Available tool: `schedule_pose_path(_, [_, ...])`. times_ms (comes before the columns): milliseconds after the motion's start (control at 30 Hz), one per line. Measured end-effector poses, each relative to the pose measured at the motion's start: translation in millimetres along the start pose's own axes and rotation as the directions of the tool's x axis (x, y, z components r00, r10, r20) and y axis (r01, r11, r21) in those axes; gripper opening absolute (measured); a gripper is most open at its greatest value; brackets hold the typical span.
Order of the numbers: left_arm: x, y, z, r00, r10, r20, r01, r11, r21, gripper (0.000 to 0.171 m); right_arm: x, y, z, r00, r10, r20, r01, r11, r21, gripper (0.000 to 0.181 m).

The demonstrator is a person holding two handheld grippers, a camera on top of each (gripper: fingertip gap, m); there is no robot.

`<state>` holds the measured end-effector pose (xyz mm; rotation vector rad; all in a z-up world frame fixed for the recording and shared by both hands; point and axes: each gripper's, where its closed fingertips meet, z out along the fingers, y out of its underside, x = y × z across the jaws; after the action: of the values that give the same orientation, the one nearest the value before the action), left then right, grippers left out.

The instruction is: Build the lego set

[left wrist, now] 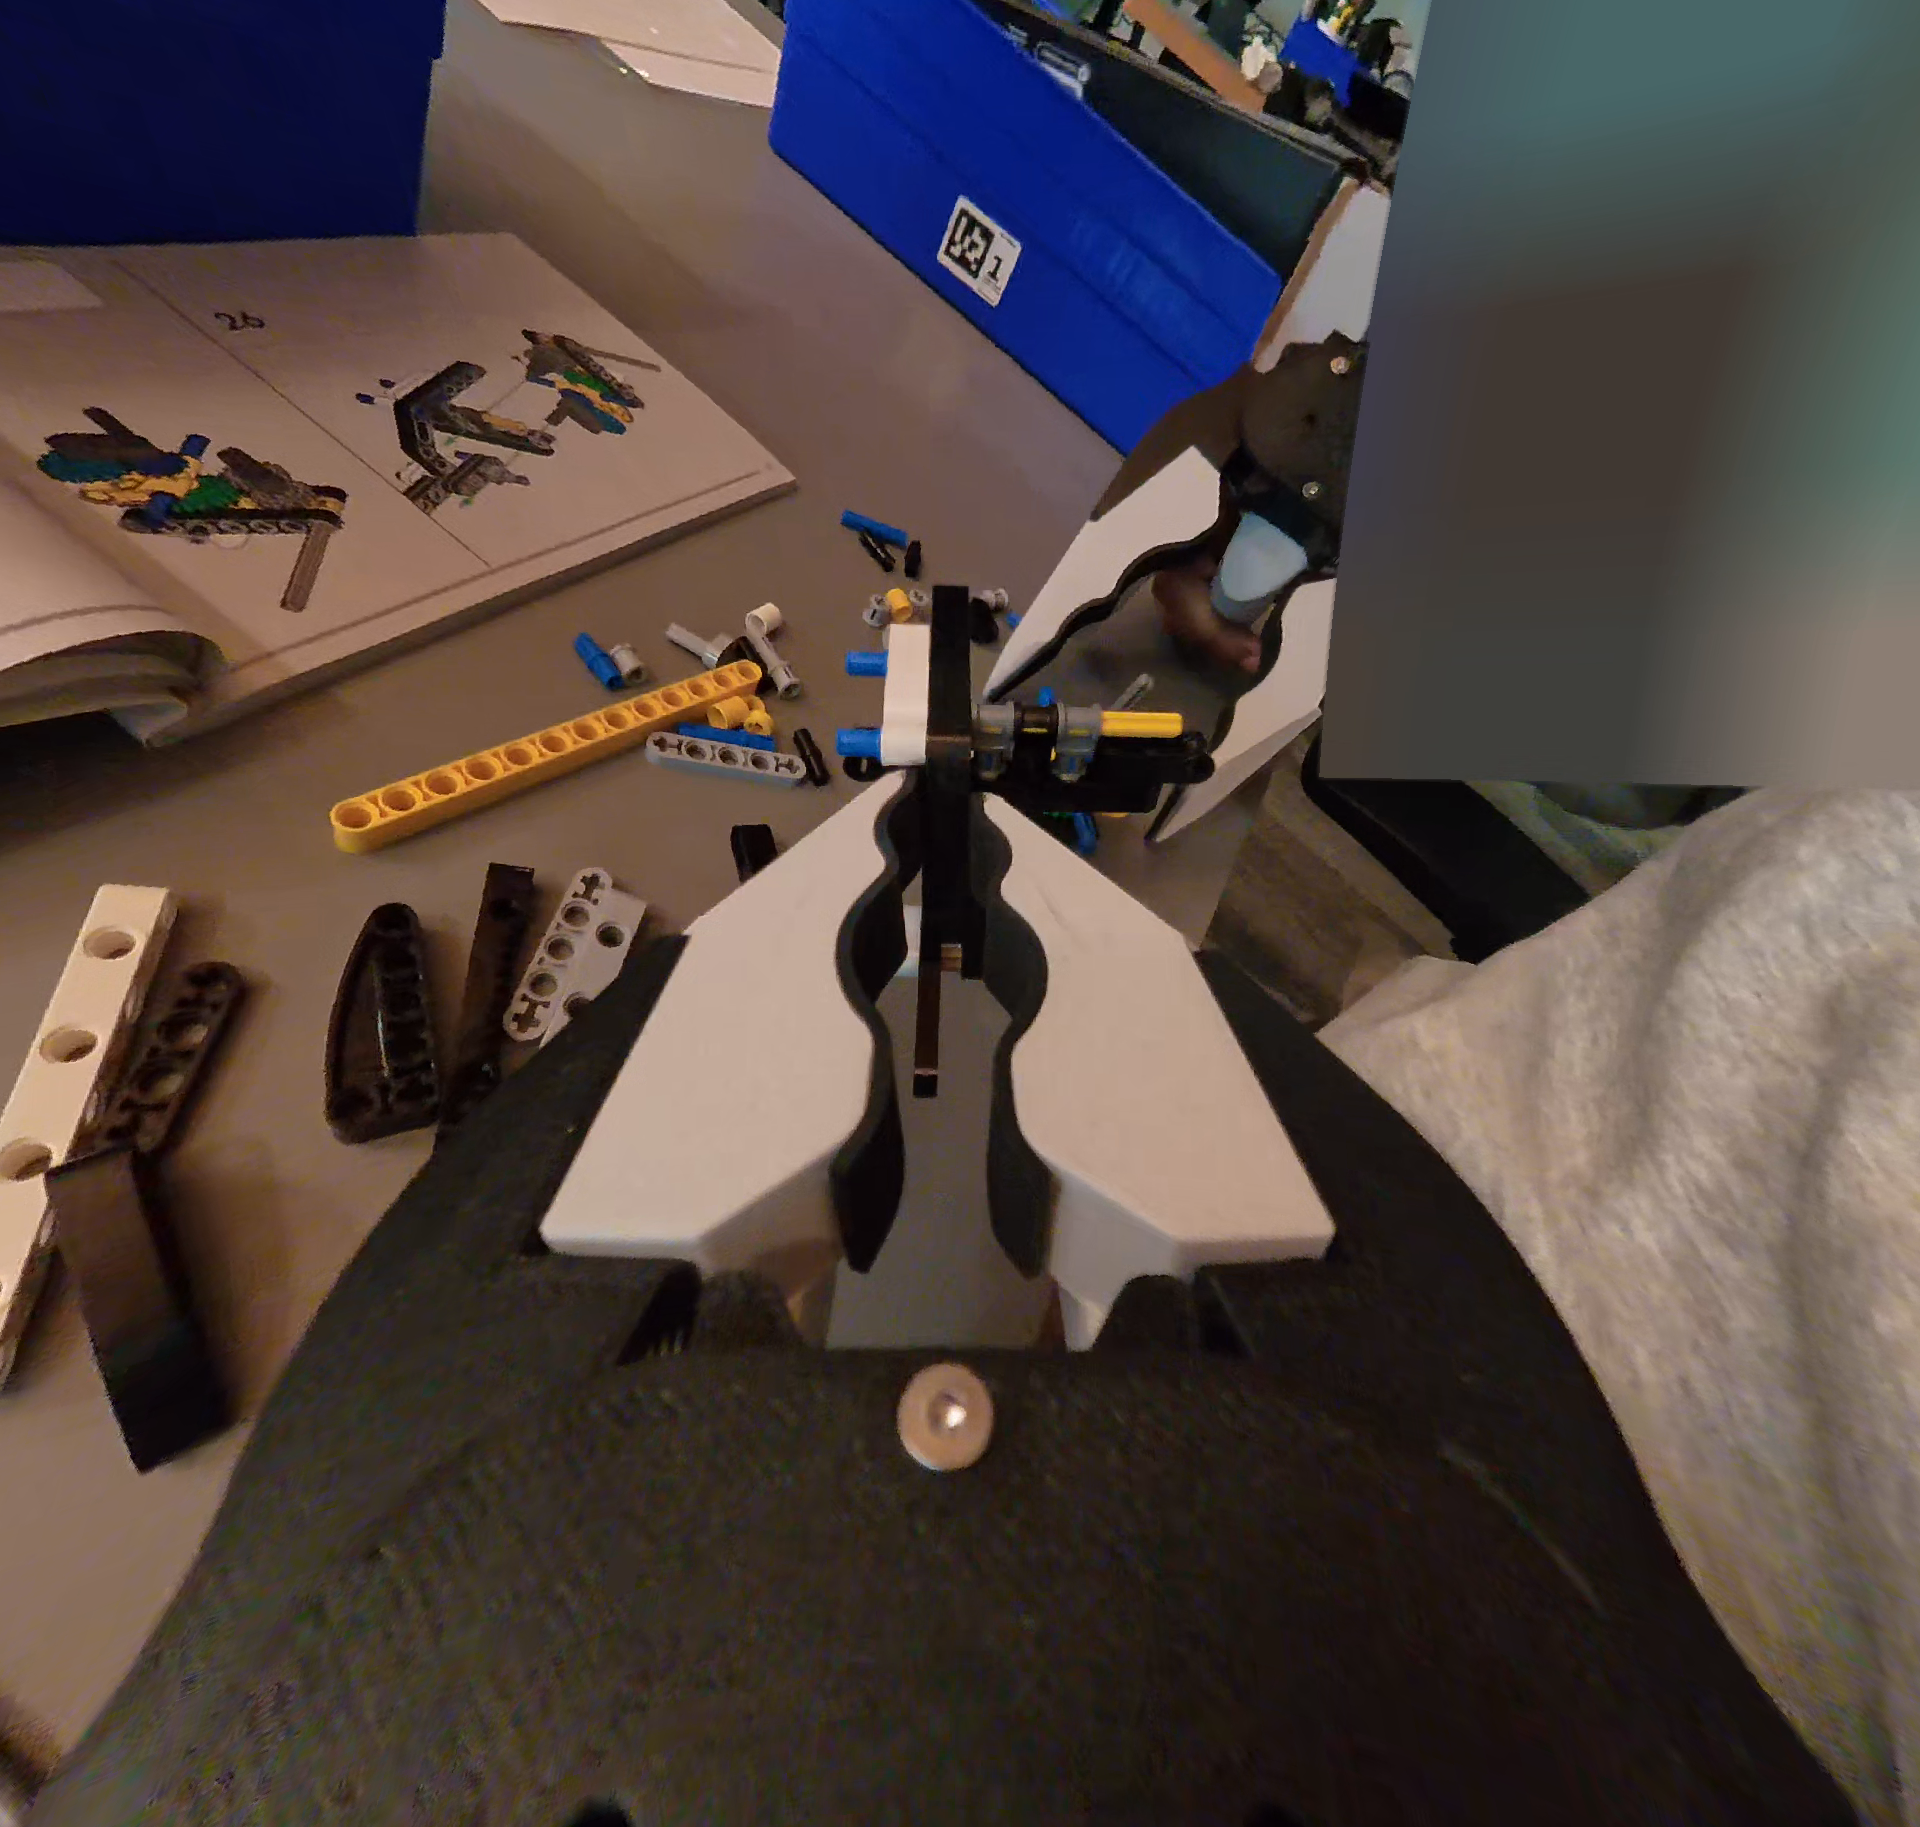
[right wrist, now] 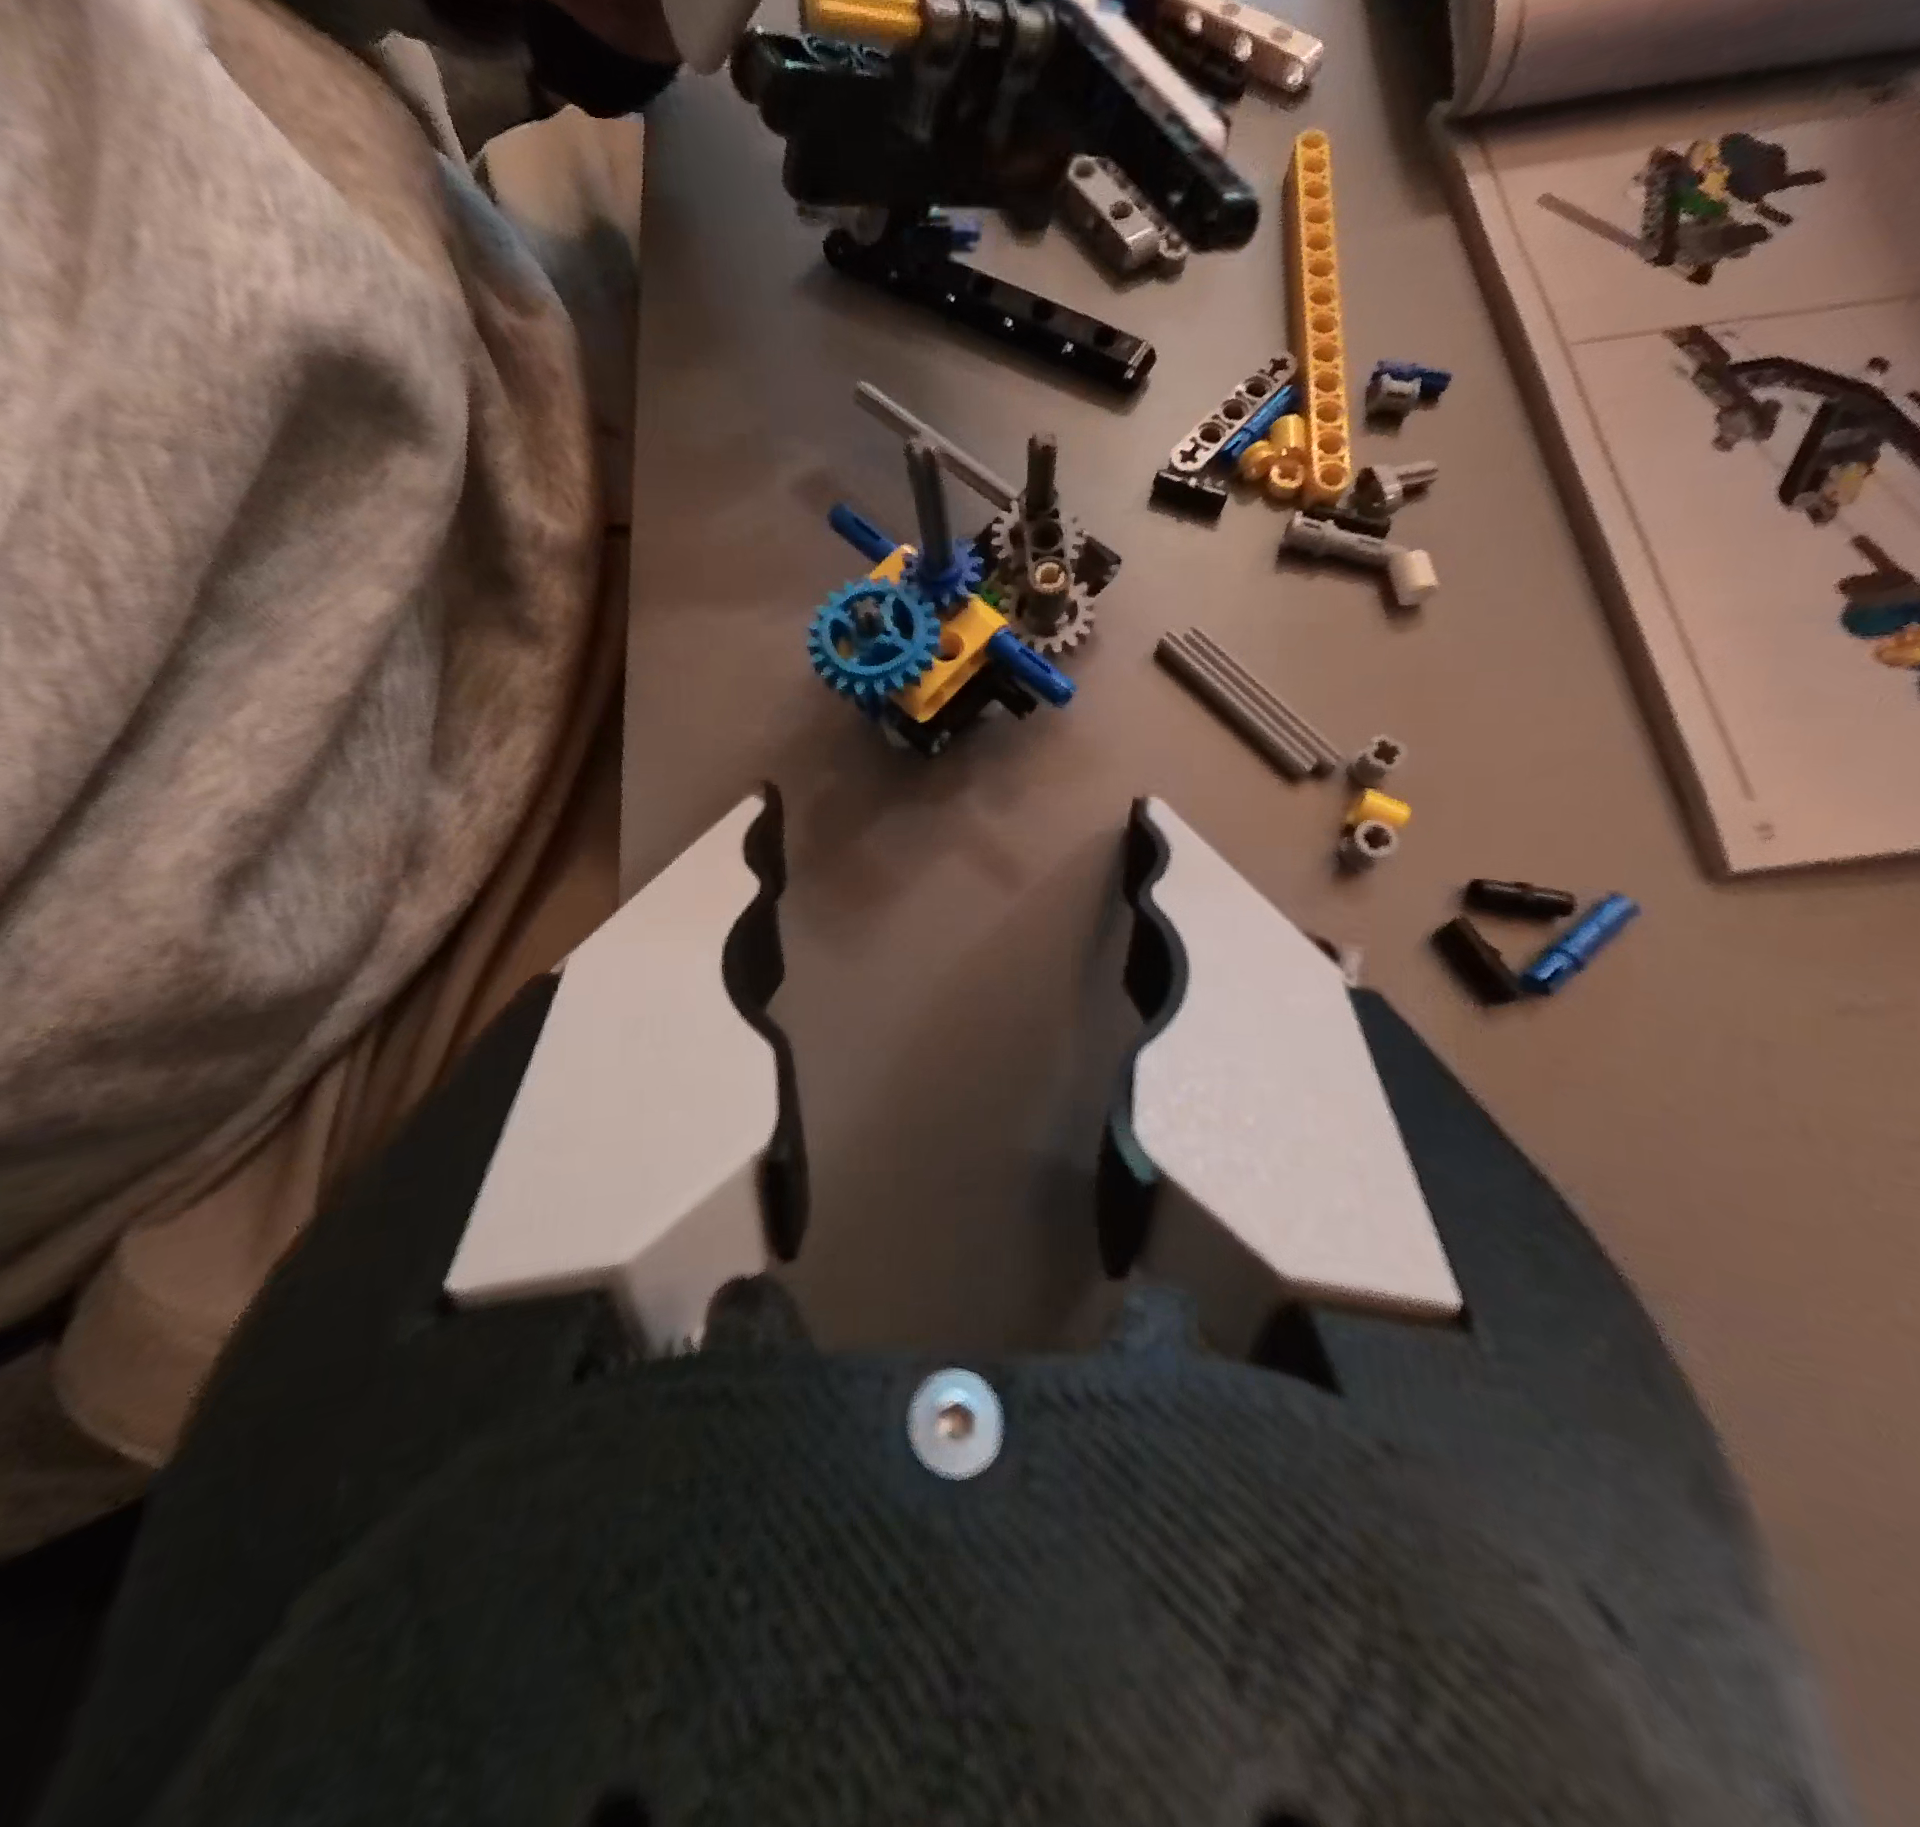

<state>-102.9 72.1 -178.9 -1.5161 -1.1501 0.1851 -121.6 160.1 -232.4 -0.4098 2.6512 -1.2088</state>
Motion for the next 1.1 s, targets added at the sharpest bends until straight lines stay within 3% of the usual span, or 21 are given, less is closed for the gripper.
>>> schedule_pose_path(200, [-5.4, 0.8, 1.6, 1.0, -0.013, 0.007, 0.013, 1.0, 0.001, 0.005, -11.5, -2.2, -1.4, 0.995, 0.104, 0.009, -0.104, 0.994, 0.021, 0.053])
schedule_pose_path(533, [-10.6, -4.4, 2.2, 1.0, -0.007, -0.001, 0.007, 1.0, 0.022, 0.005, -15.0, -1.2, -5.0, 0.971, 0.195, -0.135, -0.189, 0.98, 0.061, 0.051])
schedule_pose_path(833, [-13.1, -11.3, -5.1, 1.0, -0.002, -0.018, 0.004, 0.998, 0.069, 0.005, -9.8, -19.5, -3.9, 0.881, 0.376, -0.288, -0.321, 0.921, 0.22, 0.048])
schedule_pose_path(1100, [-12.4, -16.3, -22.0, 0.997, -0.036, -0.069, 0.045, 0.989, 0.138, 0.005, -3.5, -11.9, 6.5, 0.794, 0.436, -0.424, -0.383, 0.9, 0.209, 0.04])
